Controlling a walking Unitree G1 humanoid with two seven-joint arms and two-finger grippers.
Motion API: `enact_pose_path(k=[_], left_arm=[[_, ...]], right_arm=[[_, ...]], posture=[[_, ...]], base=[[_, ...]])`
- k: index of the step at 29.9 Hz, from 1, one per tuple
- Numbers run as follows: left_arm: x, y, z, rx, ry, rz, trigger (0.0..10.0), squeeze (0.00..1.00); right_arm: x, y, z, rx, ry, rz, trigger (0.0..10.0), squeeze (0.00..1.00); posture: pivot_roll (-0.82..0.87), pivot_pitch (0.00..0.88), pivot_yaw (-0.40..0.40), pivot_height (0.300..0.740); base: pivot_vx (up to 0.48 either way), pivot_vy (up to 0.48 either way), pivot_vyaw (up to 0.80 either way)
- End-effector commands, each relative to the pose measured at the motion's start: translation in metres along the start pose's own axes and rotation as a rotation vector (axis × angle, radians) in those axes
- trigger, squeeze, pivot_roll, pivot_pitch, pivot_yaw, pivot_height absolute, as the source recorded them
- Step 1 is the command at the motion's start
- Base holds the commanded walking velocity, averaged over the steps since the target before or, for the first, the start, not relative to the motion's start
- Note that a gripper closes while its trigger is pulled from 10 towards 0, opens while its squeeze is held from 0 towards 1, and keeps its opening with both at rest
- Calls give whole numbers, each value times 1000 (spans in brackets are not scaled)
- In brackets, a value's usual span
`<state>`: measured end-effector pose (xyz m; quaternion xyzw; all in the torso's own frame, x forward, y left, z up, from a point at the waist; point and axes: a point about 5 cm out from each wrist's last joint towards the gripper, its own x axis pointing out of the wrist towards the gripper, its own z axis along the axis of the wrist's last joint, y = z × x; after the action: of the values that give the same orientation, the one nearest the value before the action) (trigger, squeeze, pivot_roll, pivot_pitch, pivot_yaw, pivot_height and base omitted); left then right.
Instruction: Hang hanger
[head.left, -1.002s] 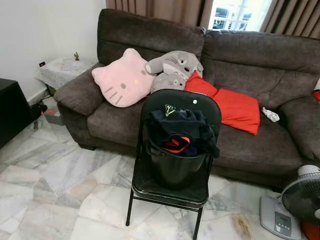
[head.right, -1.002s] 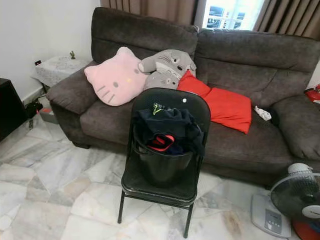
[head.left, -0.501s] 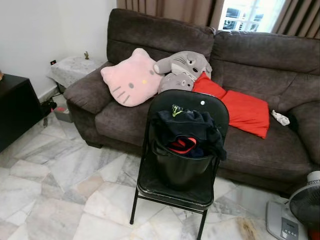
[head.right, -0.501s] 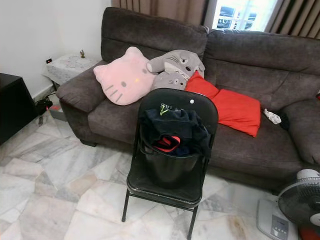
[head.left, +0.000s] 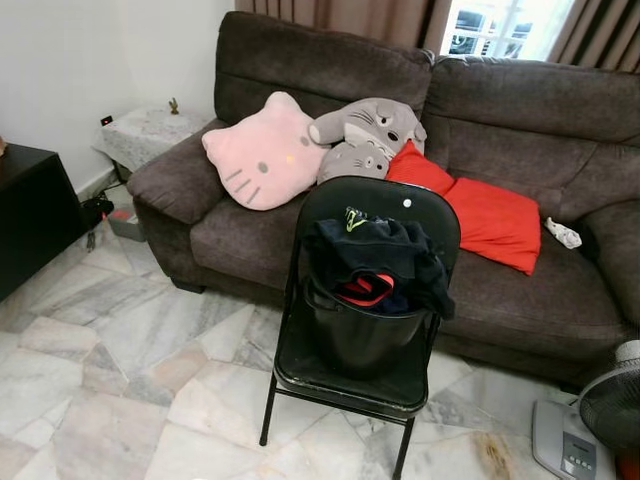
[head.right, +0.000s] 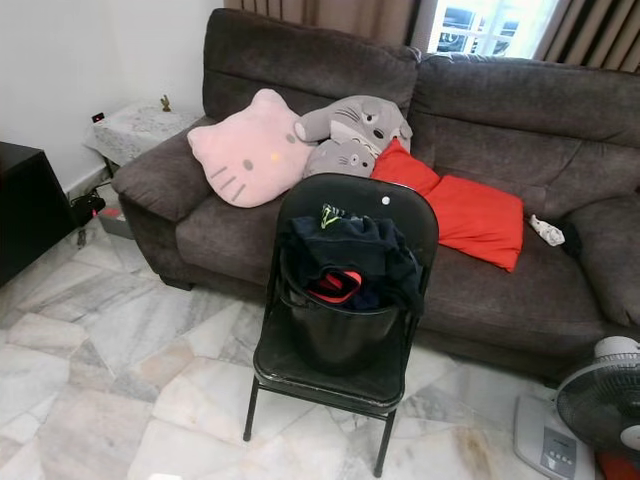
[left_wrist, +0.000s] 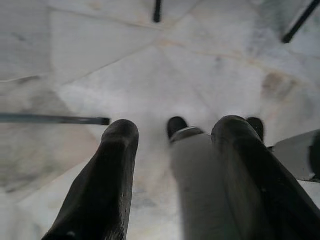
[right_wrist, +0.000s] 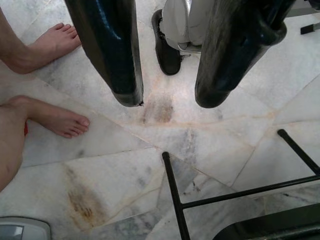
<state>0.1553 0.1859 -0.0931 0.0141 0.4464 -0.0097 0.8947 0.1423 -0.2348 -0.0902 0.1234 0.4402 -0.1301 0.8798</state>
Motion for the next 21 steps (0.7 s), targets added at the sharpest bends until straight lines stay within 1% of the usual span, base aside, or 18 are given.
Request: enact_pose_path(k=[1,20,21], left_arm=[[-1,-1,-7,3,28,-10,10000,0],[-2,0,-8,-1,27,-11,10000,0],[-2,1,-8,-1,25,-9,10000,0]], right_arm=[[0,-2,1,4,-4,-7,10000,0],[0,-3,2,8,-9,-10,10000,0],[0,-3,1,8,-10,-10,10000,0]], posture=[[24,0,-40,740],[5,0,-43,740],[4,0,-42,740]], base=[[247,0,0],[283,0,0],[0,0,0]])
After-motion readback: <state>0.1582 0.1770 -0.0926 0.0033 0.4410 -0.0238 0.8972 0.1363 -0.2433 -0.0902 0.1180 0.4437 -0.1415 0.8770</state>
